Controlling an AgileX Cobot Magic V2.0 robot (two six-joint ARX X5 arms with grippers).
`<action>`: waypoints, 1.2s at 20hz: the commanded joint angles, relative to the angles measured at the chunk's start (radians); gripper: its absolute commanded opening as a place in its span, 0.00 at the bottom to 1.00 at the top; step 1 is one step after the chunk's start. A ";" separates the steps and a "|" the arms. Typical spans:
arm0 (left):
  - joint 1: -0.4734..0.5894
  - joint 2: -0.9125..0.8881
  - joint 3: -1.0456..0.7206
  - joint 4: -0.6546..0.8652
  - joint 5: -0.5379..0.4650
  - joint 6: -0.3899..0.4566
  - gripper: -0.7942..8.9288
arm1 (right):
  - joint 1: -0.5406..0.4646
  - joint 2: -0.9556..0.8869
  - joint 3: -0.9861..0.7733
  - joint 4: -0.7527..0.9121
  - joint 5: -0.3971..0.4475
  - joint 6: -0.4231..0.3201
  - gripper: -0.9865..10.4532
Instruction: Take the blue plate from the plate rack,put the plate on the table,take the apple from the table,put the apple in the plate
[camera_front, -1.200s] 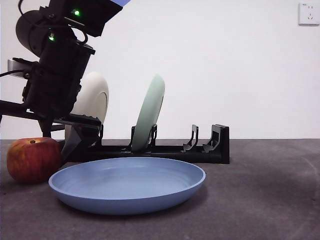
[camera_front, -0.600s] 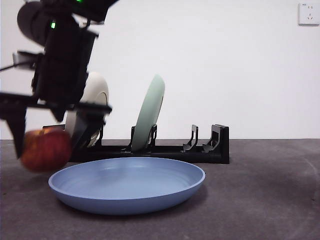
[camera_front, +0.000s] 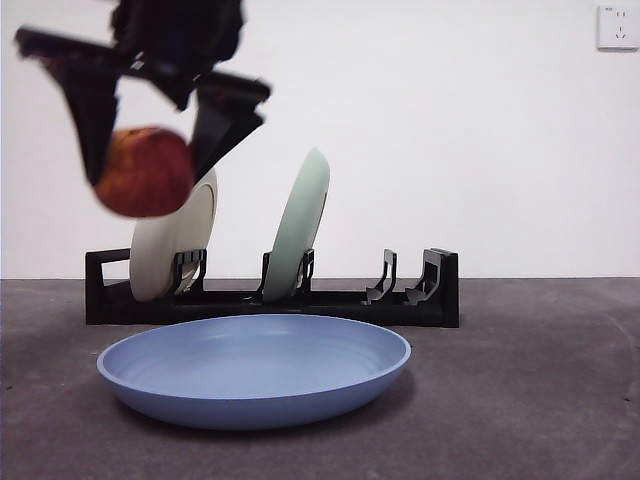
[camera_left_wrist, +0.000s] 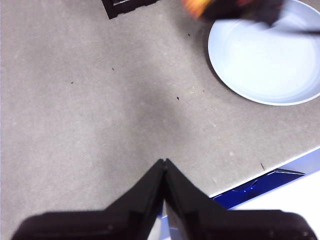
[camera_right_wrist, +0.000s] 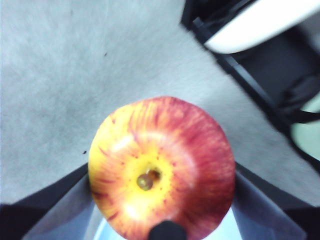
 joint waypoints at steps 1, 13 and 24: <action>0.005 -0.003 -0.006 0.005 -0.003 -0.013 0.07 | -0.001 -0.126 -0.243 0.140 0.011 0.039 0.09; 0.005 -0.002 -0.006 0.005 -0.003 -0.015 0.07 | -0.005 -0.316 -0.813 0.578 -0.008 0.182 0.09; 0.005 -0.002 -0.006 0.005 -0.002 -0.026 0.07 | -0.006 -0.316 -0.895 0.649 0.000 0.211 0.23</action>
